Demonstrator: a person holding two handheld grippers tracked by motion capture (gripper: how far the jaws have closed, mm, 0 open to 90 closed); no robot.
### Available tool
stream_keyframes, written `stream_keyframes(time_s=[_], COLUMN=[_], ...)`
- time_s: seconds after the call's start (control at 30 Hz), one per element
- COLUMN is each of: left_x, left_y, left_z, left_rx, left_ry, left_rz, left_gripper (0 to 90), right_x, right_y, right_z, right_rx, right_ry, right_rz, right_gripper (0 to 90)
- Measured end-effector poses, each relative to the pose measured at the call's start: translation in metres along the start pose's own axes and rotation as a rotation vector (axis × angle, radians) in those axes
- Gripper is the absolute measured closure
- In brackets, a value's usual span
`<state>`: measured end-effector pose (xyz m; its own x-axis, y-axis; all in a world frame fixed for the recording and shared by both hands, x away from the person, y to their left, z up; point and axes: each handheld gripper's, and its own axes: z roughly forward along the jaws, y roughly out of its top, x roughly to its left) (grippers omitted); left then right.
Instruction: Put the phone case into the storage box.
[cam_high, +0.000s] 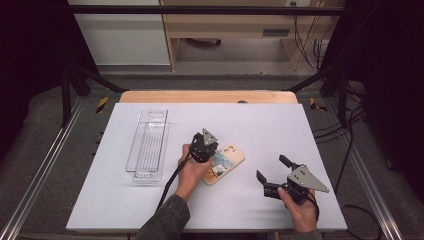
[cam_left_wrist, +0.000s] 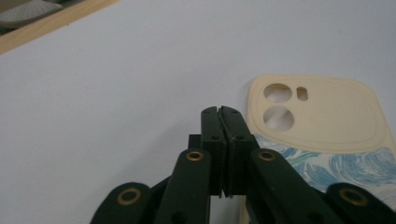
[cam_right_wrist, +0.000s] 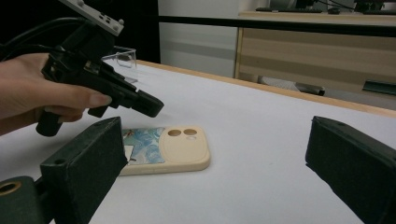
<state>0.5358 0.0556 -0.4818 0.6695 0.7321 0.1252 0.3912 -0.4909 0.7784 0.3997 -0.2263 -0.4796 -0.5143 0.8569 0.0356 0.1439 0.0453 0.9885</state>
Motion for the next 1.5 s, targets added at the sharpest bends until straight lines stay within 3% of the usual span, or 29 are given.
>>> stream_keyframes(time_s=[0.07,0.27,0.3,0.37,0.4,0.57,0.73,1.07,1.5], left_x=[-0.001,-0.001,-0.001,-0.004,-0.005,-0.011,-0.019,-0.025,-0.025], left_y=[0.001,0.001,0.001,-0.001,-0.001,-0.005,-0.013,-0.02,-0.025], left_z=[-0.007,-0.019,-0.019,-0.024,-0.027,-0.033,-0.033,-0.029,-0.026], left_rx=[-0.023,-0.023,-0.023,-0.018,-0.017,-0.02,0.03,0.089,0.119], left_ry=[0.001,-0.035,-0.035,-0.09,-0.089,-0.107,-0.144,-0.134,-0.148], left_rz=[0.018,0.006,0.006,0.009,0.022,0.021,0.028,0.052,0.051], left_gripper=[75.2,34.5,29.6,21.4,18.9,10.9,7.3,5.1,4.8], right_x=[0.0,0.001,0.001,0.001,0.002,0.002,0.003,0.003,0.002], right_y=[0.0,0.0,0.0,0.0,0.0,0.0,0.0,0.0,0.0], right_z=[0.0,0.0,0.0,0.0,-0.001,-0.001,0.0,-0.001,-0.001], right_rx=[-0.001,0.004,0.004,0.002,0.002,0.003,0.006,0.005,0.005], right_ry=[-0.002,-0.003,-0.003,-0.004,-0.004,-0.002,-0.003,-0.003,-0.002], right_rz=[-0.002,-0.005,-0.006,-0.007,-0.007,-0.009,-0.01,-0.009,-0.006], right_gripper=[4.7,4.7,4.7,4.6,4.6,4.6,4.4,4.2,4.2])
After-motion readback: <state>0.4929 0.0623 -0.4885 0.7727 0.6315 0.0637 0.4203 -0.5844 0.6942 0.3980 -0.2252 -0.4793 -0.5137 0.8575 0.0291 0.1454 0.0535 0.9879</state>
